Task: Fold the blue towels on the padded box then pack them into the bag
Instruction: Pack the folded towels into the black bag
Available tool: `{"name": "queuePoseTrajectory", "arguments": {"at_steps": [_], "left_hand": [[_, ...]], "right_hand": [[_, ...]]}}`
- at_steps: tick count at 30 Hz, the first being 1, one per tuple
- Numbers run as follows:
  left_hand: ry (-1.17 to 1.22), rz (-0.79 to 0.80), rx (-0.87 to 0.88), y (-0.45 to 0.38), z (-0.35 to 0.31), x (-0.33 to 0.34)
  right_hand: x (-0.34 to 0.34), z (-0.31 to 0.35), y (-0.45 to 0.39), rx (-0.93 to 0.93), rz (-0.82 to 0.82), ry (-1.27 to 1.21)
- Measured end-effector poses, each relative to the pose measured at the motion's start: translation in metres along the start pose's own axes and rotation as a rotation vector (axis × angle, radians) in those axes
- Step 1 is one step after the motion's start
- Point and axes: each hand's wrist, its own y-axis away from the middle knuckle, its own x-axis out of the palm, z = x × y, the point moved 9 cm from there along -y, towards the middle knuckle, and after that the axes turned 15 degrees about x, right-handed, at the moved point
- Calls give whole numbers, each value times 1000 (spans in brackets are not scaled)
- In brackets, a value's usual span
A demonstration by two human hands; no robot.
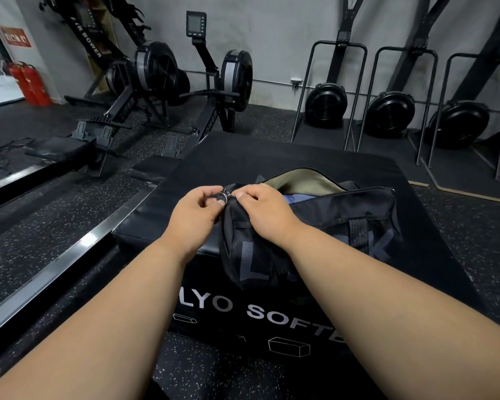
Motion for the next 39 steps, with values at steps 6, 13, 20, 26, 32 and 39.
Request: {"name": "queuePoseTrajectory", "arguments": {"at_steps": [6,13,20,26,32,39], "left_hand": [[134,-35,-57,7,-1,2],[249,-6,-104,14,-5,5],[282,-1,-129,17,-5,4],[294,15,-141,20,-4,5],[300,-8,-178,20,-3,4],[324,21,-236,21,-9,14]], "right_hand": [[-2,-3,1,42,-4,-149],[18,18,-3,-24,157,36],[25,4,-11,177,190,-219],[30,9,-8,143,258,-205],[28,8,-6,98,295,-305],[27,0,-3,128,322,-330]]}}
